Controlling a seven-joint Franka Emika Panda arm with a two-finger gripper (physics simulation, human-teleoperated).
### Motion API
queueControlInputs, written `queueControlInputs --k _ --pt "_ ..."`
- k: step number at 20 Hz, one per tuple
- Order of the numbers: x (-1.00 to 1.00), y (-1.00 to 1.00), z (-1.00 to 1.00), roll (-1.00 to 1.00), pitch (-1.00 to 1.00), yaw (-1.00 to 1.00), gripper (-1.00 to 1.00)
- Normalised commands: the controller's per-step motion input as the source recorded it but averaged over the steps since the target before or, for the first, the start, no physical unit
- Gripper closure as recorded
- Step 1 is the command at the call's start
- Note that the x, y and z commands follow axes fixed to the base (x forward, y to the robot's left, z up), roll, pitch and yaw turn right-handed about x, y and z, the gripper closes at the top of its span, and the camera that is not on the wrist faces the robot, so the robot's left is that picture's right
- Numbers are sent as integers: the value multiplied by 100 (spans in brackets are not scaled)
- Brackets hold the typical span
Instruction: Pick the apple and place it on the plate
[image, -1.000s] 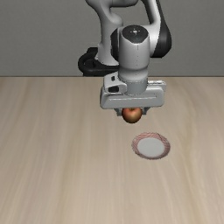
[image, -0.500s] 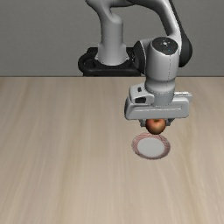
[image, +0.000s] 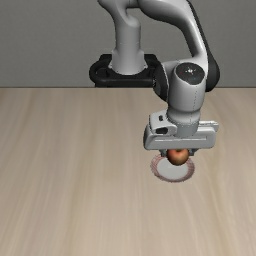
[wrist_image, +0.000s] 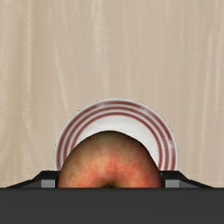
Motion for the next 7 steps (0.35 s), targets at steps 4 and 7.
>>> queueControlInputs --k 4,7 --pt "0 0 0 0 0 0 -100" --pt "0 0 0 0 0 0 -100"
